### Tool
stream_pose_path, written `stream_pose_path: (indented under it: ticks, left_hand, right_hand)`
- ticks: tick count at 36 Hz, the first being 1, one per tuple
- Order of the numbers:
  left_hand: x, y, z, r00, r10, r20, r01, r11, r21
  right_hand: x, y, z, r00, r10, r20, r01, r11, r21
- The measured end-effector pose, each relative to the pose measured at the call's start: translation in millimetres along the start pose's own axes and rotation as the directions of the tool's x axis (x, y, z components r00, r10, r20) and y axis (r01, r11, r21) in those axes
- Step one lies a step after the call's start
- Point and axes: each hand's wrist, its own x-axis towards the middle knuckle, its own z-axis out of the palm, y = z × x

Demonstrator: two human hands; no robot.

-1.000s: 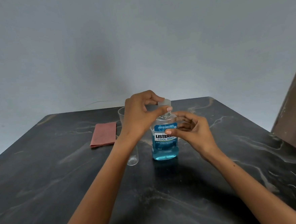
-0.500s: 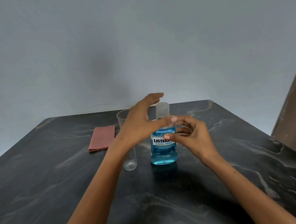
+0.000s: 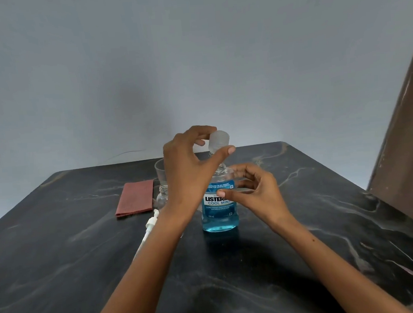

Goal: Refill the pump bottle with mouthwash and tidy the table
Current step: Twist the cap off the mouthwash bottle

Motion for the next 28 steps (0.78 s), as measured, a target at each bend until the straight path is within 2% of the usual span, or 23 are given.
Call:
stream_pose_path:
  ticks: [5,7,11,14,18,23,26,28]
  left_hand:
    - [-14,4,-5,0.999,-0.038,-0.022,0.036,0.997,-0.069]
    - [-21,5,-7,0.998,-0.061,-0.026,0.058,0.991,-0.118]
    - [-37,9,-7,0.995,-0.097,0.007,0.096,0.971,-0.217]
    - [-46,11,-5,0.991,-0.12,0.056,0.131,0.951,-0.281]
    - [-52,13,-3,0.982,-0.123,0.146,0.166,0.927,-0.336]
    - [-61,9,-8,0.973,-0.081,0.218,0.14,0.952,-0.272]
    - [-64,3,-18,0.977,-0.077,0.199,0.125,0.962,-0.243]
    - [-64,-2,-26,0.984,-0.07,0.162,0.103,0.974,-0.204]
  right_hand:
    - [-4,-5,0,0.998,-0.046,-0.038,0.041,0.991,-0.128]
    - [-5,-13,-3,0.982,-0.173,-0.081,0.156,0.97,-0.188]
    - [-16,-31,-12,0.843,-0.532,-0.078,0.492,0.821,-0.289]
    - [-25,-39,-12,0.772,-0.633,-0.057,0.586,0.744,-0.321]
    - [-33,-43,-17,0.783,-0.612,-0.11,0.565,0.774,-0.286]
    - [-43,-40,-35,0.831,-0.555,-0.028,0.513,0.785,-0.349]
    - [-45,-36,-50,0.922,-0.373,0.109,0.379,0.802,-0.462]
    - [-46,-31,-55,0.956,-0.192,0.223,0.289,0.758,-0.585]
